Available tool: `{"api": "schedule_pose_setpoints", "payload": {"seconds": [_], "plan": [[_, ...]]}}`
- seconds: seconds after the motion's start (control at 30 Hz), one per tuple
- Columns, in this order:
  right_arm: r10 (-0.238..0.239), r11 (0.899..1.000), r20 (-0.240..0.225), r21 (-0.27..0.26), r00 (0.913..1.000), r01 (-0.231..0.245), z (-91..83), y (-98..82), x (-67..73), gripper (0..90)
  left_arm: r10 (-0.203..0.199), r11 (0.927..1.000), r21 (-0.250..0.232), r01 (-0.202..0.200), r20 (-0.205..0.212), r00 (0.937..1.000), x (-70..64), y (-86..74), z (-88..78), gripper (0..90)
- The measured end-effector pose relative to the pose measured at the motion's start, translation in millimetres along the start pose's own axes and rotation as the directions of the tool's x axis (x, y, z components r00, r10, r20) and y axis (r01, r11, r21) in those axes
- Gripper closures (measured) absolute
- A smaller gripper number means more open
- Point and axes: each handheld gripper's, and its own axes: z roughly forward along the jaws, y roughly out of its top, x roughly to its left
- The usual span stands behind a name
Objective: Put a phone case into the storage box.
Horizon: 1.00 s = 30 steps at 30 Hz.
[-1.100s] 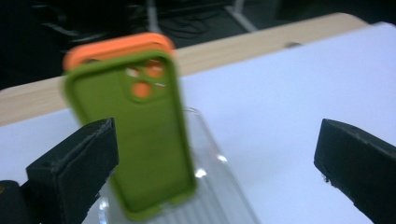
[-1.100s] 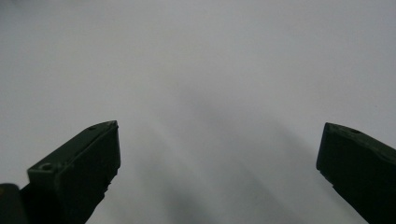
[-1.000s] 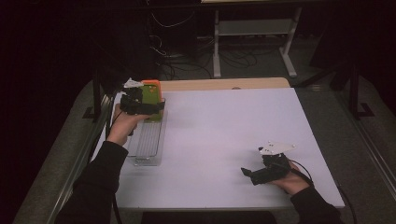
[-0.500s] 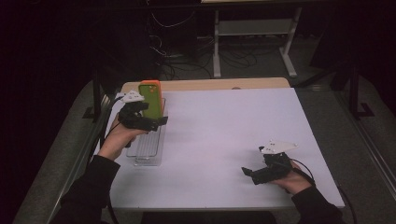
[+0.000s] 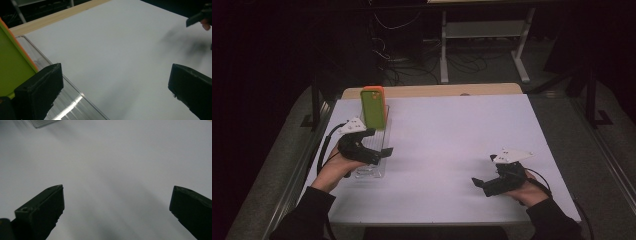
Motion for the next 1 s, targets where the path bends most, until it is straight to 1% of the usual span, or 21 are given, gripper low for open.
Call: {"api": "schedule_pose_setpoints", "payload": {"seconds": [0.03,0.1,0.13,0.17,0.2,0.23,0.3,0.4,0.43,0.5,0.67,0.7,0.73,0.77,0.8,0.83,0.87,0.93,0.97,1.0], "plan": [[0.003,1.000,-0.004,-0.001,1.0000,-0.003,-0.8,0.5,0.2,0.0,0.008,1.0000,-0.002,-0.008,0.002,1.0000,-1.1,-2.8,-0.2,0.0],[0.000,1.000,-0.005,-0.002,1.0000,0.000,-1.6,1.1,0.3,0.0,0.007,1.0000,0.000,-0.007,0.007,1.0000,-3.7,-8.1,-0.5,0.0],[0.012,1.000,-0.010,0.001,0.9999,-0.012,-2.2,1.6,1.5,0.0,0.016,0.9999,0.001,-0.016,0.010,0.9998,-3.7,-9.8,-0.6,0.0],[0.005,1.000,-0.009,-0.002,0.9999,-0.005,-2.2,1.9,1.3,0.0,0.012,0.9999,0.001,-0.012,0.015,0.9998,-5.0,-12.8,-0.7,0.0],[-0.003,1.000,-0.008,-0.007,1.0000,0.003,-2.4,2.5,1.3,0.0,0.019,0.9998,0.001,-0.019,0.015,0.9997,-5.7,-14.9,-0.3,0.0],[0.004,1.000,-0.012,-0.005,0.9999,-0.004,-2.6,2.8,2.1,0.0,0.024,0.9997,0.007,-0.024,0.013,0.9996,-6.6,-16.3,-0.3,0.0],[-0.006,1.000,-0.013,-0.007,0.9999,0.006,-2.8,3.4,2.0,0.0,0.034,0.9994,0.000,-0.034,0.011,0.9994,-9.1,-20.2,0.5,0.0],[-0.004,1.000,-0.016,-0.004,0.9999,0.004,-3.4,4.0,2.7,0.0,0.032,0.9995,-0.003,-0.032,0.019,0.9993,-11.7,-25.2,0.2,0.0],[-0.004,1.000,-0.015,-0.006,0.9999,0.004,-3.3,4.0,2.7,0.0,0.040,0.9992,-0.009,-0.040,0.023,0.9989,-11.8,-27.0,0.5,0.0],[-0.005,1.000,-0.017,-0.003,0.9998,0.005,-3.7,3.8,2.4,0.0,0.033,0.9993,-0.016,-0.033,0.029,0.9990,-13.8,-31.2,0.5,0.0],[-0.013,1.000,-0.013,-0.006,0.9998,0.013,-3.1,3.4,1.9,0.0,0.048,0.9988,-0.013,-0.047,0.045,0.9979,-15.1,-39.4,0.2,0.0],[-0.013,1.000,-0.012,-0.005,0.9998,0.013,-3.1,3.4,2.2,0.0,0.041,0.9991,-0.013,-0.041,0.046,0.9981,-15.7,-41.1,0.7,0.0],[-0.015,1.000,-0.013,-0.005,0.9998,0.014,-3.0,3.4,2.3,0.0,0.044,0.9990,-0.007,-0.044,0.045,0.9980,-15.0,-42.8,1.4,0.0],[-0.021,1.000,-0.010,-0.008,0.9997,0.021,-2.8,3.4,1.9,0.0,0.039,0.9992,-0.004,-0.039,0.046,0.9982,-15.3,-43.7,1.6,0.0],[-0.021,1.000,-0.010,-0.008,0.9997,0.021,-2.7,3.4,1.9,0.0,0.045,0.9990,0.001,-0.046,0.048,0.9978,-14.7,-44.6,1.8,0.0],[-0.018,1.000,-0.011,-0.005,0.9998,0.018,-2.8,3.3,2.1,0.0,0.040,0.9992,-0.001,-0.040,0.049,0.9980,-15.2,-45.7,2.8,0.0],[-0.009,1.000,-0.013,-0.002,0.9999,0.009,-3.0,3.5,2.6,0.0,0.050,0.9987,0.004,-0.050,0.047,0.9977,-14.7,-46.1,2.9,0.0],[-0.019,1.000,-0.012,-0.009,0.9997,0.019,-2.7,3.3,1.8,0.0,0.047,0.9989,0.002,-0.047,0.048,0.9978,-15.3,-46.7,3.5,0.0],[-0.019,1.000,-0.011,-0.008,0.9998,0.018,-2.6,3.2,1.9,0.0,0.049,0.9987,0.009,-0.050,0.047,0.9977,-15.6,-46.4,3.3,0.0],[-0.018,1.000,-0.011,-0.007,0.9998,0.018,-2.5,3.1,1.9,0.0,0.045,0.9990,0.002,-0.045,0.046,0.9979,-16.2,-46.7,4.1,0.0]]}}
